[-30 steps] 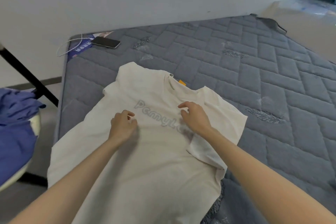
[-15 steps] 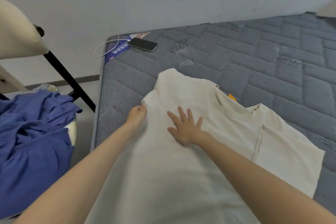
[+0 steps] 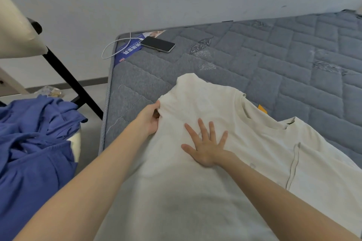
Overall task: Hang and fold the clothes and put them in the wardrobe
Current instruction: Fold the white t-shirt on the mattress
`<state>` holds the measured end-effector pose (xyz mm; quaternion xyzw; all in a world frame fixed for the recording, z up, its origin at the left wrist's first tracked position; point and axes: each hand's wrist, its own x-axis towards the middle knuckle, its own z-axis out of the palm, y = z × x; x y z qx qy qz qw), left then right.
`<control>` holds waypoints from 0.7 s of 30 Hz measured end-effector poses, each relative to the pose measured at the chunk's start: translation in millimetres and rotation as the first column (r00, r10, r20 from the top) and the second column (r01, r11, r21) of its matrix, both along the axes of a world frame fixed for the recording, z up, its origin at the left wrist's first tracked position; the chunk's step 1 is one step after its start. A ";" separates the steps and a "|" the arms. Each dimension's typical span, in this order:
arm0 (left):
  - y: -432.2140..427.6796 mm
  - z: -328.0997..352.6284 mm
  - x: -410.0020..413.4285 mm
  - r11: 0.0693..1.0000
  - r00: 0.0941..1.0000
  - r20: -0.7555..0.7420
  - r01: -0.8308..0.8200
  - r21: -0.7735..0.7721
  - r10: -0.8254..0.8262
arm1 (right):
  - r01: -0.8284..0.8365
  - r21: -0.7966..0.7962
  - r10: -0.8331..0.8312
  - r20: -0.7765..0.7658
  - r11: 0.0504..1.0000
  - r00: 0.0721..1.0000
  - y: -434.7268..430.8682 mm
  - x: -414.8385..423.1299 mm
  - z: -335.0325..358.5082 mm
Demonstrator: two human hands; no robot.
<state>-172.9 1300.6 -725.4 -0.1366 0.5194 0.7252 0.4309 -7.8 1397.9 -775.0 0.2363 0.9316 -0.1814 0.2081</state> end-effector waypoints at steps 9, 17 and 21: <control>0.0 -2.4 -6.0 0.990 0.987 0.152 -0.072 0.122 0.053 | 0.250 0.100 -0.181 -0.448 0.963 0.876 -2.1 9.8 -11.7; 16.5 -2.5 -24.6 0.969 0.952 -0.181 -0.242 0.043 0.246 | 0.156 0.082 -0.140 -0.168 0.984 0.976 23.9 -5.1 -16.6; 0.8 -0.7 -46.6 0.867 0.712 -0.676 -0.445 -0.226 0.189 | 0.117 0.105 -0.104 -0.118 0.988 0.988 24.3 -7.5 -12.9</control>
